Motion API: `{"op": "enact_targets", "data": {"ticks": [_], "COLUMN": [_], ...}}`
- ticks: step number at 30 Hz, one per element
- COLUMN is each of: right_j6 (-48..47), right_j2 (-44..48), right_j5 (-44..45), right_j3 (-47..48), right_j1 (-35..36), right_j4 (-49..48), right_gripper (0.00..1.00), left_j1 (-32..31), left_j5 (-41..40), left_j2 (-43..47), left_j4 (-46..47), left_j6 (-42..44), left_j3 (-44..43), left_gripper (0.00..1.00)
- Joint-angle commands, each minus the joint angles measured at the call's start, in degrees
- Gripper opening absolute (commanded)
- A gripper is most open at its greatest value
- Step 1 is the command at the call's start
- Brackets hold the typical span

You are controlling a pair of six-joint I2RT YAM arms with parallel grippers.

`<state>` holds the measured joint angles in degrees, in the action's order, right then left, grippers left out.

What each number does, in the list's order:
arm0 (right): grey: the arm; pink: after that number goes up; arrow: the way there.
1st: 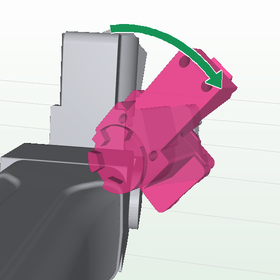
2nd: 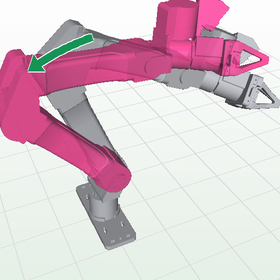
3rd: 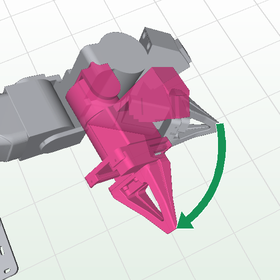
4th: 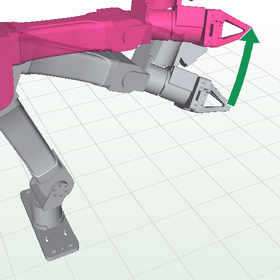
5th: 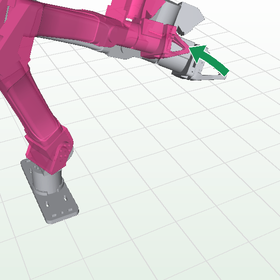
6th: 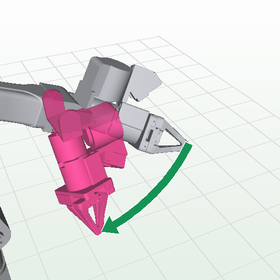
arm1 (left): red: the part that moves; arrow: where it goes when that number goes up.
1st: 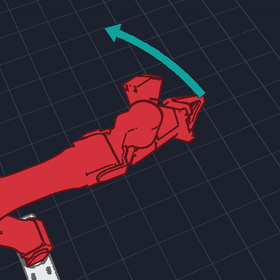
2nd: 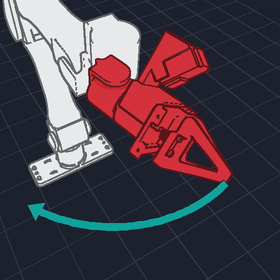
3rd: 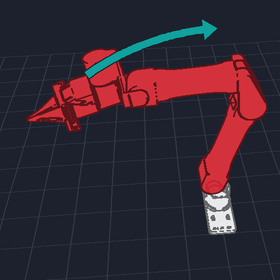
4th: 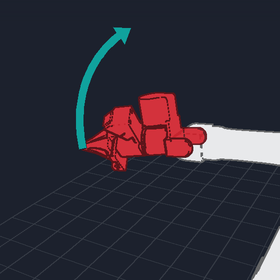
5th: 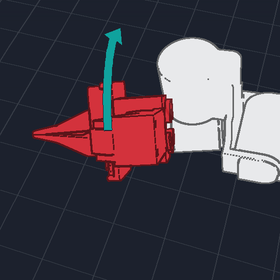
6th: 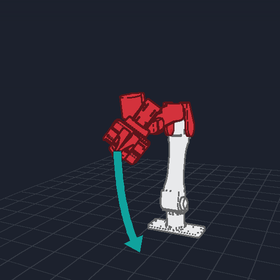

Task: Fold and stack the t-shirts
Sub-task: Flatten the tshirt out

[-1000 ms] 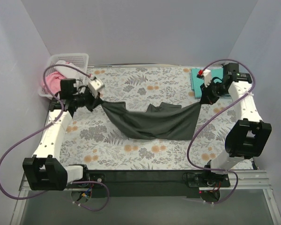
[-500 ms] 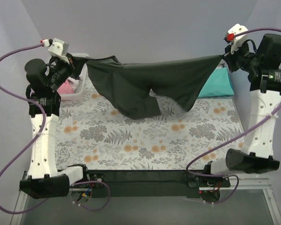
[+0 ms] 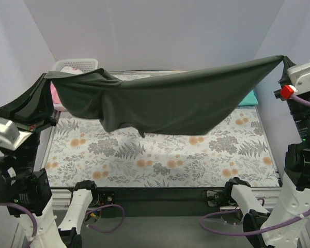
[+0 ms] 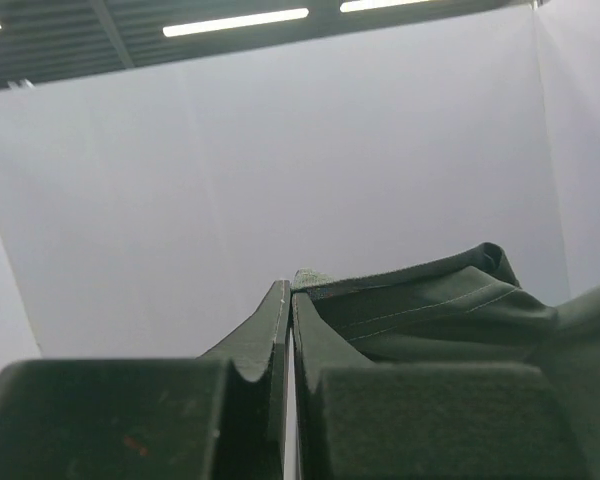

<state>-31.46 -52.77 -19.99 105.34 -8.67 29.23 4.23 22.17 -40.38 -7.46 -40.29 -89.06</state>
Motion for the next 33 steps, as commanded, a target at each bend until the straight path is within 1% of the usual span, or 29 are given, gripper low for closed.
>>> {"op": "enact_targets", "data": {"ticks": [1, 5, 9, 10, 11, 13, 14, 15, 16, 17, 19, 22, 23, 24, 25, 26, 27, 28, 29, 30, 31, 32, 33], "right_j6": [-0.4, -1.1, -1.6, -1.7, -1.7, -2.0, -2.5, -3.2, -3.9, -4.7, -6.5, -7.7, -7.9, -7.9, -7.7, -7.5, -7.4, -7.0, -6.9, -6.6, -6.5, -6.0, -5.5], "right_j2": [-0.4, -1.8, -3.9, -4.4, -5.5, -7.2, -8.0, -9.7, -10.6, -12.4, -15.1, -22.3, -27.0, -29.7, -32.5, -38.5, -41.6, -44.5, -50.0, -52.7, -55.1, -59.4, -61.6], "right_j5": [3.9, 2.1, -4.7, -5.6, -6.3, -8.4, -8.9, -9.4, -9.3, -8.7, -6.2, -3.4, -2.6, -1.0, 0.1, 1.2, 3.4, 4.6, 5.7, 7.1, 7.9, 9.8, 10.7], "right_j3": [0.8, -0.6, -7.1, -10.6, -12.1, -15.2, -18.8, -20.6, -22.3, -26.5, -30.4, -35.5, -36.1, -36.1, -35.5, -34.3, -31.6, -29.4, -27.2, -25.2, -20.5, -18.3, -15.4], "right_j1": [-0.5, -0.5, -0.5, -0.4, -0.4, -0.4, -0.2, 0.7, 1.6, 2.9, 6.3, 10.4, 11.1, 12.4, 13.0, 13.4, 14.2, 14.5, 15.0, 15.2, 15.5, 16.0, 16.3], "right_j4": [-4.4, -4.4, -4.8, -5.1, -5.6, -6.1, -6.5, -6.9, -7.6, -8.4, -11.4, -15.3, -18.4, -19.7, -20.9, -23.0, -23.9, -24.6, -24.9, -25.4, -25.5, -25.6, -25.2], "right_gripper": [0.01, 0.01, 0.01, 0.01, 0.01, 0.01, 0.01, 0.01, 0.01, 0.01, 0.01, 0.01, 0.01, 0.01, 0.01, 0.01, 0.01, 0.01, 0.01, 0.01, 0.01, 0.01, 0.01], "left_j1": [0.2, 0.3, 0.2, 0.3, 0.3, 0.3, 0.3, 0.3, 0.3, 0.3, 0.3, 0.2, -0.2, -0.4, -0.5, -0.8, -0.9, -1.1, -1.6, -1.7, -2.2, -3.0, -3.3], "left_j5": [-6.7, -7.7, -4.1, -2.2, -1.1, 1.1, 1.3, 1.3, 1.3, 1.3, 2.1, 3.2, 2.0, 0.7, 0.1, -0.4, -1.7, -1.4, -1.4, -1.1, -1.2, -1.8, -2.4], "left_j2": [-1.2, -2.5, -4.6, -5.2, -5.5, -6.5, -6.9, -7.7, -8.6, -11.0, -13.7, -22.3, -25.0, -31.9, -35.7, -39.7, -48.4, -52.3, -56.7, -60.0, -67.0, -69.8, -72.5], "left_j4": [-1.9, -3.5, -5.4, -5.8, -5.8, -5.7, -5.5, -4.6, -3.8, -3.1, -0.2, 6.1, 7.1, 10.3, 11.0, 11.1, 11.6, 11.5, 11.2, 11.4, 11.0, 10.5, 10.5], "left_j6": [1.5, 2.8, 3.6, 4.1, 4.3, 5.0, 5.0, 5.6, 5.7, 5.8, 6.1, 6.1, 6.4, 6.1, 5.9, 5.9, 5.4, 5.6, 5.1, 4.9, 4.9, 4.7, 4.5], "left_j3": [-1.2, -1.8, 2.4, 4.0, 7.4, 11.3, 15.5, 17.6, 19.4, 23.3, 26.5, 31.3, 31.7, 31.3, 30.2, 28.3, 26.1, 21.0, 18.2, 15.8, 9.7, 7.0, 3.8], "left_gripper": [0.0, 0.0, 0.0, 0.0, 0.0, 0.0, 0.0, 0.0, 0.0, 0.0, 0.0, 0.0, 0.0, 0.0, 0.0, 0.0, 0.0, 0.0, 0.0, 0.0, 0.0, 0.0, 0.0]}}
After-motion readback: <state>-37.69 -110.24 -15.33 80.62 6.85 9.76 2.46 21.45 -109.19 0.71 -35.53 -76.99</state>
